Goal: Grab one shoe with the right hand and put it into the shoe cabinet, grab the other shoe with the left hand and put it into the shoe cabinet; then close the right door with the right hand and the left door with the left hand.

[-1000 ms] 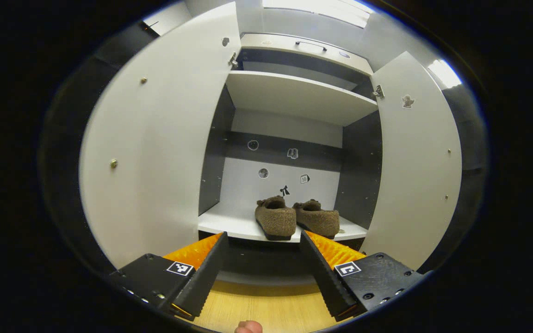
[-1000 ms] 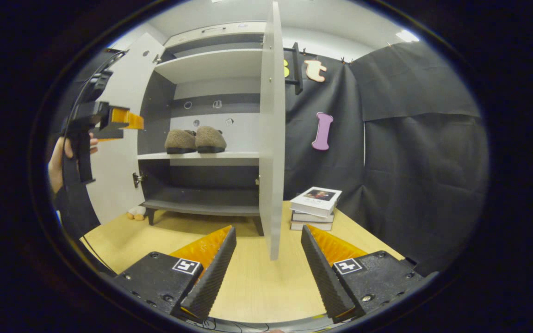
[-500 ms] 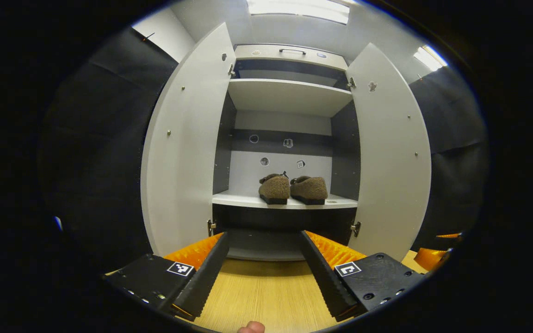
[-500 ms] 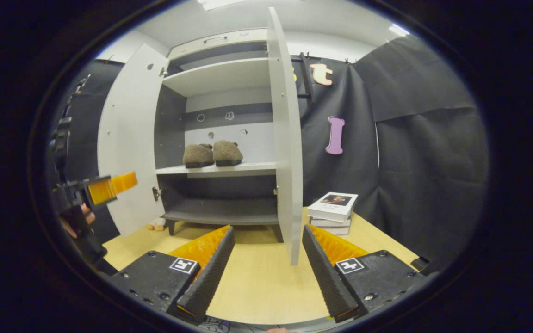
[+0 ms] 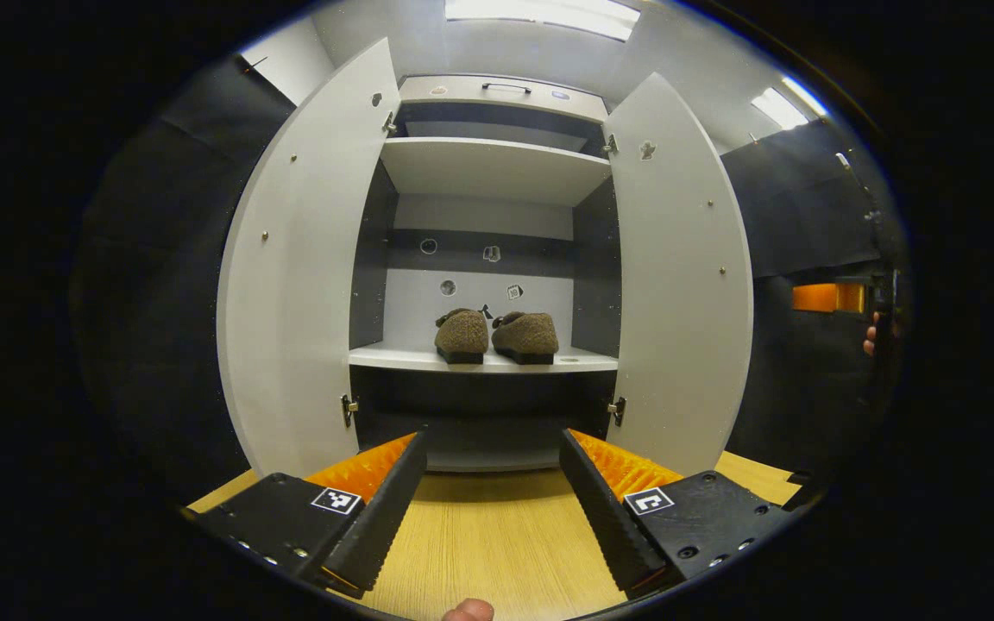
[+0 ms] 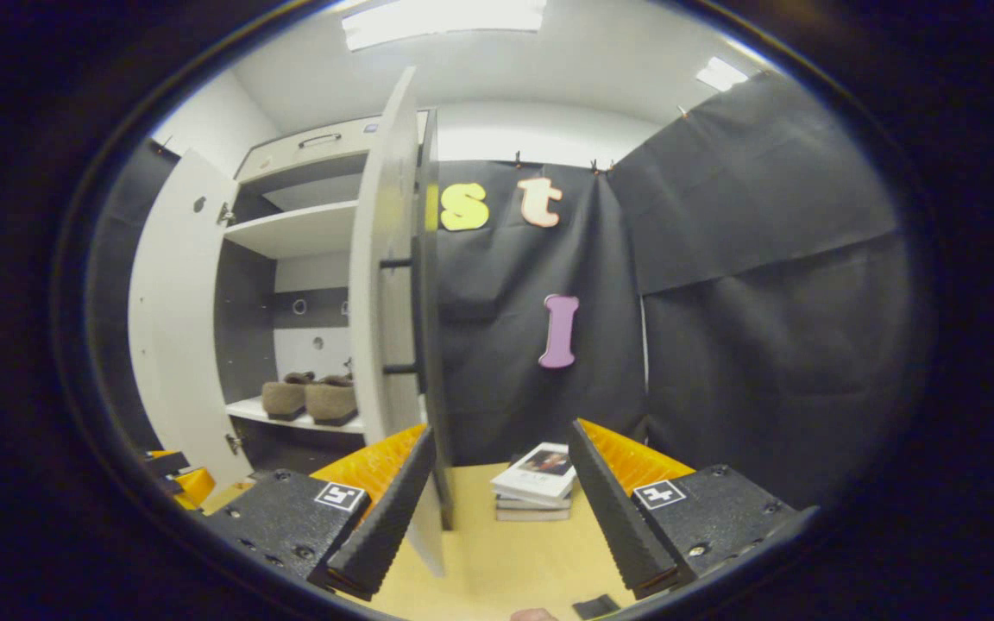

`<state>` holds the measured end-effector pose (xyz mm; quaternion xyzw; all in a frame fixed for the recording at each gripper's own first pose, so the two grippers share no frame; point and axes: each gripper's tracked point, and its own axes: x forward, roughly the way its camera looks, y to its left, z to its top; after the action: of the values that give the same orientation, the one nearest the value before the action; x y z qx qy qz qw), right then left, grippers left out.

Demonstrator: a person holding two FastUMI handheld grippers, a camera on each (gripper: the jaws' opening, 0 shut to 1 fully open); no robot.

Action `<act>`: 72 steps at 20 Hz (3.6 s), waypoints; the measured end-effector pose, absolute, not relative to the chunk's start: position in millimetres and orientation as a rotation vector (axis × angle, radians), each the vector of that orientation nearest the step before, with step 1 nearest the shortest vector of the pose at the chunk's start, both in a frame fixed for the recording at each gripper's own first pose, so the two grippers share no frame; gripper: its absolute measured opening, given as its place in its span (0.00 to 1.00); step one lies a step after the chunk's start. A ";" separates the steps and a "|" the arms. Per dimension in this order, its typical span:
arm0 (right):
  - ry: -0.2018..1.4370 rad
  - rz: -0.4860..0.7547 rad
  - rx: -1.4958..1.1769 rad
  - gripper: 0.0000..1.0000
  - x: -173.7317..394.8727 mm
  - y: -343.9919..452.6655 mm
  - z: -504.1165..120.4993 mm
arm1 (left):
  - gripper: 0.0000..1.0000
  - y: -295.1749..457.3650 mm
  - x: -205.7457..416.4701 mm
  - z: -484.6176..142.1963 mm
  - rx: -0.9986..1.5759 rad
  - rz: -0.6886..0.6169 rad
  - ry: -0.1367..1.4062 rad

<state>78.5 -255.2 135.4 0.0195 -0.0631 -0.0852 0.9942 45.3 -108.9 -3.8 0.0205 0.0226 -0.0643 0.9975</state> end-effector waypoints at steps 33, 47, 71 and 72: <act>-0.180 0.234 -0.029 0.97 197.8 -56.8 218.6 | 0.95 -71.5 12.9 -5.5 0.052 -0.041 0.078; -0.171 0.165 -0.006 0.98 142.0 -45.5 161.0 | 0.95 -78.0 15.5 34.6 0.043 -0.081 0.029; 0.066 0.125 -0.009 0.98 58.0 -44.7 -21.5 | 0.95 42.7 23.0 205.4 -0.212 0.013 -0.313; 0.071 0.129 -0.002 0.99 54.0 -43.8 -24.2 | 0.99 68.8 27.5 212.0 -0.224 0.049 -0.338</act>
<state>54.0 -43.8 -24.2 -0.0011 0.0356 0.0645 0.9973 27.5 68.8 212.0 -0.1113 -0.1676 0.0242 0.9792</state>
